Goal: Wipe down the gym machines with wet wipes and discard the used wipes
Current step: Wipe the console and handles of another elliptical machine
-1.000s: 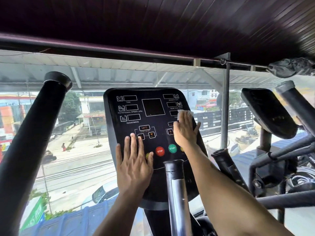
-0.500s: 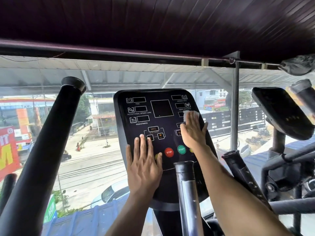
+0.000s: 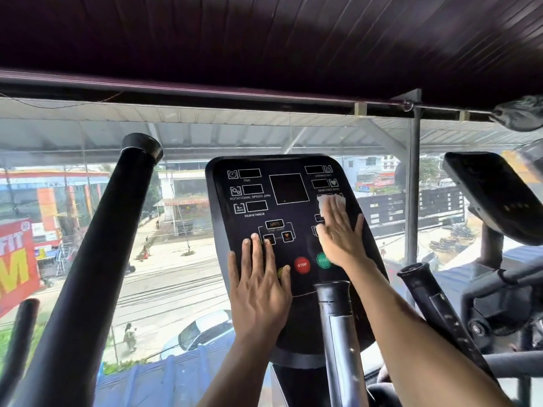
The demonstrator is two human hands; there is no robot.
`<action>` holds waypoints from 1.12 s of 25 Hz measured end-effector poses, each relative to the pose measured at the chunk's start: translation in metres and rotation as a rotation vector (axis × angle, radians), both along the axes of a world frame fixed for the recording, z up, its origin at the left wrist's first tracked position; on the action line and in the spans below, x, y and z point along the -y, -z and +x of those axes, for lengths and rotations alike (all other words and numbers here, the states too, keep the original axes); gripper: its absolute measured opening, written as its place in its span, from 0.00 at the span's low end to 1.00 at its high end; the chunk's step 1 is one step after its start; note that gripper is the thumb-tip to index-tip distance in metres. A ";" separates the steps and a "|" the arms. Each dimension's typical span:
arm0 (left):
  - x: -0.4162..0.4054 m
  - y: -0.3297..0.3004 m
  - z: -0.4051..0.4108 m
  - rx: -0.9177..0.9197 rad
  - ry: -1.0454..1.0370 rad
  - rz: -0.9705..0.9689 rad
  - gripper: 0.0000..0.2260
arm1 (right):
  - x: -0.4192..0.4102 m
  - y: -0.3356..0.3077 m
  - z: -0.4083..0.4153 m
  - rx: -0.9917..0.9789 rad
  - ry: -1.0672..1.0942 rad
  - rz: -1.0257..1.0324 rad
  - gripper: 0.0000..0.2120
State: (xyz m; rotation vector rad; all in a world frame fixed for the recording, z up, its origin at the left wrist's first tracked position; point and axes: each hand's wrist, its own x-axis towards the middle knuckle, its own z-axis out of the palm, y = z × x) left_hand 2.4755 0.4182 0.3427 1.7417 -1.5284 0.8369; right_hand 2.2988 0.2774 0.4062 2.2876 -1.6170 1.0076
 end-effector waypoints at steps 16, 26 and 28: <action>-0.001 0.001 0.000 -0.022 0.020 -0.027 0.28 | -0.001 -0.046 0.035 -0.103 -0.147 0.006 0.33; 0.001 0.001 0.001 -0.066 0.046 -0.087 0.27 | -0.021 -0.034 0.056 -0.358 -0.263 -0.080 0.35; 0.001 0.002 0.001 -0.075 0.034 -0.098 0.27 | -0.011 -0.043 0.046 -0.270 -0.185 -0.007 0.34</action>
